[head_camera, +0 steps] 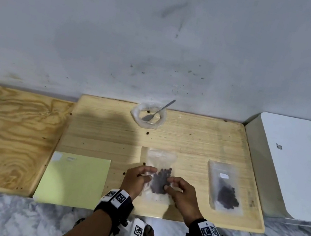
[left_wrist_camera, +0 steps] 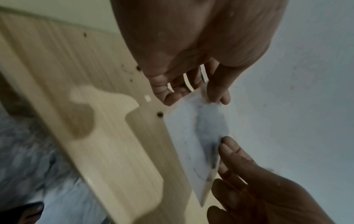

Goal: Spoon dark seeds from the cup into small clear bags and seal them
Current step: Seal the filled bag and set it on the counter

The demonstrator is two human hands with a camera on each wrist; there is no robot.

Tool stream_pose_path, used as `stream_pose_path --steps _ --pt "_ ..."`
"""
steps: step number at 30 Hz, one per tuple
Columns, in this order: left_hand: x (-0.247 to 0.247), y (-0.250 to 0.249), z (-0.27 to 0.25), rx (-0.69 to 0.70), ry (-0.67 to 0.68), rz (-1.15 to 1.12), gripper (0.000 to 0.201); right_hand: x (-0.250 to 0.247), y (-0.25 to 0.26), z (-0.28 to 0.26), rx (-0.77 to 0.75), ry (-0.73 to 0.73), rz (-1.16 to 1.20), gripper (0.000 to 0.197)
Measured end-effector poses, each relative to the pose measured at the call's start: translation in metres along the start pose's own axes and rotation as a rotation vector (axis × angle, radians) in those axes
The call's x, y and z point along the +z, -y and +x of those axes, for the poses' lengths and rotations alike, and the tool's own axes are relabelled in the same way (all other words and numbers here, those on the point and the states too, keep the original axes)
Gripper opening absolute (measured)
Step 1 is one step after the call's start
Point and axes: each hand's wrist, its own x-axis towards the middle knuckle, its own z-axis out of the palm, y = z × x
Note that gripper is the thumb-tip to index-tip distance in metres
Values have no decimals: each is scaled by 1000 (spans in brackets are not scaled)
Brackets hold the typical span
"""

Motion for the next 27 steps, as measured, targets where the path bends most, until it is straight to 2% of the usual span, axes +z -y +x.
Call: stream_pose_path --steps 4,9,13,15,17,20,24,27 --pt "-59 -13 2 76 -68 -61 42 59 27 7 -81 63 18 18" --pt "-145 -14 0 100 -115 -156 26 148 56 6 -130 164 -10 19" --pt "-220 -9 -1 87 -256 -152 33 210 61 7 -113 158 13 27" --pt "-257 -12 0 87 -338 -178 33 237 50 12 -146 142 -105 32" --pt "-293 -18 1 99 -394 -240 32 262 37 15 -150 160 -322 30" --pt "-337 -25 4 127 -412 -255 34 290 27 19 -161 147 -568 36" --pt "-379 -24 17 124 -399 -231 37 320 29 23 -190 107 -672 43" --pt "-390 -24 24 126 -376 -239 39 334 35 27 -156 59 -736 43"
